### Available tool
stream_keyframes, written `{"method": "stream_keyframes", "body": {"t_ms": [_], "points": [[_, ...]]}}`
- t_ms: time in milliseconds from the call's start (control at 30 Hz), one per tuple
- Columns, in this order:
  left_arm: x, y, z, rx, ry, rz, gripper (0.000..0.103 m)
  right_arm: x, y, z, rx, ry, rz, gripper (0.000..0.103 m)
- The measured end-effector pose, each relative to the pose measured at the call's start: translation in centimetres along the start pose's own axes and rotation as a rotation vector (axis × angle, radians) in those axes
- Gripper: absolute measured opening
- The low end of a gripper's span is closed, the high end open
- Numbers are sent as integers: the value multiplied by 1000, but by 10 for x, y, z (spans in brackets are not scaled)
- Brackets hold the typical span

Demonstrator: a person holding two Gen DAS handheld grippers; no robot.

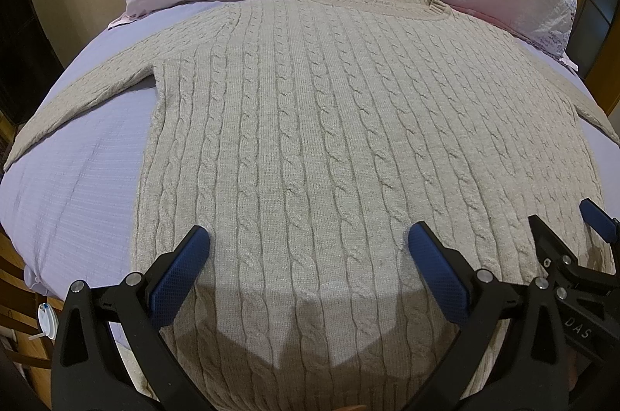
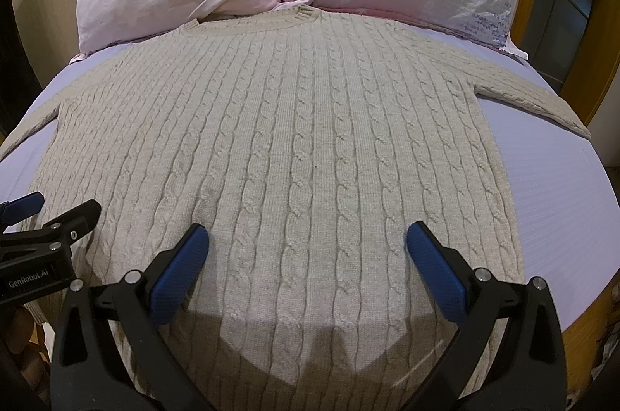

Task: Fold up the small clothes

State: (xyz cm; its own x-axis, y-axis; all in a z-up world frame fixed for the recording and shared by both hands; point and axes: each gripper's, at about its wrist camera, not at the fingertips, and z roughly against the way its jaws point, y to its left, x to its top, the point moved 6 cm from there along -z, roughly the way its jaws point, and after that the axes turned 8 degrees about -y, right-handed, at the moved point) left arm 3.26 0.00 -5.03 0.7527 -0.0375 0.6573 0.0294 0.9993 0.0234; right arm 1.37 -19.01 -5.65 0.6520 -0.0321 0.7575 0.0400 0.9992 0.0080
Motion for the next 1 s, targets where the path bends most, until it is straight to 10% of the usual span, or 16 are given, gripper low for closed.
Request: {"method": "stream_keyframes", "body": {"t_ms": [1000], "points": [[2, 2, 0, -43, 12, -9, 102, 22, -34, 3, 26, -63, -56, 101]]}}
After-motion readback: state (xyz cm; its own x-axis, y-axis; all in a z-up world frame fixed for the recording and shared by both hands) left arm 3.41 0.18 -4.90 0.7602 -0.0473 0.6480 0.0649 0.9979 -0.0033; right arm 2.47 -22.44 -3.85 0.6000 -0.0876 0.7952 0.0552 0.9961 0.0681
